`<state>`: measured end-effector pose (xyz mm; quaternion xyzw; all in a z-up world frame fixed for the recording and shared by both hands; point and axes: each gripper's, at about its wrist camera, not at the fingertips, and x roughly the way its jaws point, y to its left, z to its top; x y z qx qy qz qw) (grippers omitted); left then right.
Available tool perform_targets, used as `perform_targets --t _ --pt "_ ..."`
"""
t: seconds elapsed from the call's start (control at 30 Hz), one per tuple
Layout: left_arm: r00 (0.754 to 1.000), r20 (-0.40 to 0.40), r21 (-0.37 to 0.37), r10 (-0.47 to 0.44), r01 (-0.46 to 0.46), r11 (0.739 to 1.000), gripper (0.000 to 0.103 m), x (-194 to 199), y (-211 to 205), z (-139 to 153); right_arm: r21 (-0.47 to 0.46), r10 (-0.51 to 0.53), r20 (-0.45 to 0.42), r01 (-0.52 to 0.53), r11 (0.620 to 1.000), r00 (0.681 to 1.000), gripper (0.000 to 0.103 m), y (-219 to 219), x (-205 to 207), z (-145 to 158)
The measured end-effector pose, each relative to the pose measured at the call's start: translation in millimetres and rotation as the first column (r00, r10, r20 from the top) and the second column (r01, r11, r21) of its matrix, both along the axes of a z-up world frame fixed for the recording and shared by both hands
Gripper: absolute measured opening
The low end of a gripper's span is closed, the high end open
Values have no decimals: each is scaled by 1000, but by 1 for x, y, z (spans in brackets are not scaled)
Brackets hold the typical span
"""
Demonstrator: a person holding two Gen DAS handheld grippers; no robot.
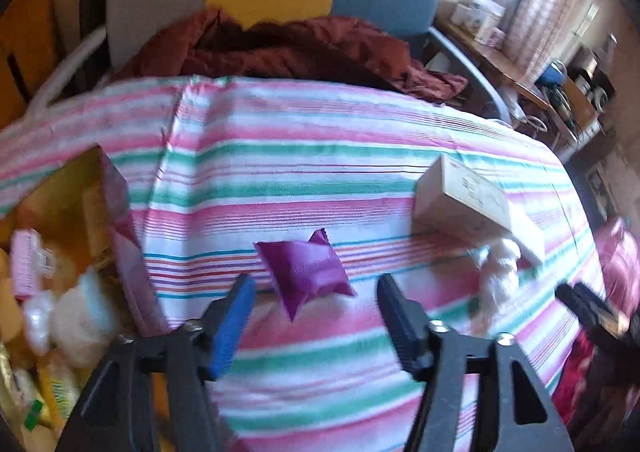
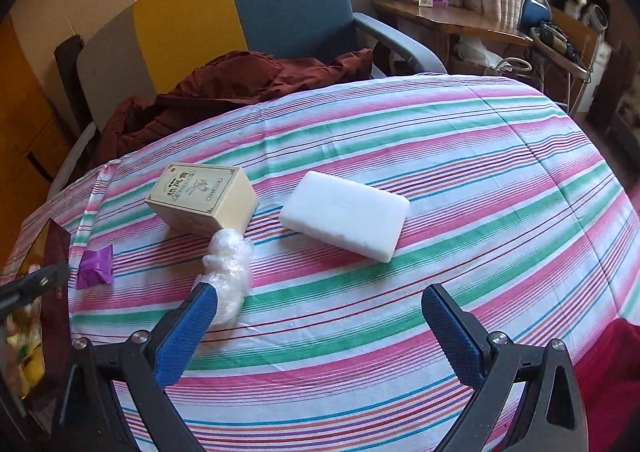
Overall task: Organize objects
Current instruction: 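Grasp the purple packet with the left tool while the right tool approaches the white sponge, then close the right tool on the white sponge block and lift it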
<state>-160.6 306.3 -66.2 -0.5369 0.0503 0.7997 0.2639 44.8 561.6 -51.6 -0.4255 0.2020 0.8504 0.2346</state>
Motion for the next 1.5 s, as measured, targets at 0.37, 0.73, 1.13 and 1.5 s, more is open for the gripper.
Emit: perform_targets --t 0.37,0.73,1.13,1.5 --pt "971 -11 -93 -241 239 967 72 -29 28 4 -9 12 9 -11 1000 1000 103 0 -3 -1" --pt "807 -25 -339 -590 549 764 72 -2 49 -27 -10 1 34 -1 1000 999 103 3 -2 -6" --pt "847 15 -252 -531 517 818 41 12 54 -39 -49 -98 14 99 994 995 103 30 11 -7" --pt "910 5 -146 -414 410 900 41 65 51 -39 -52 -27 87 31 998 996 103 16 1 -20"
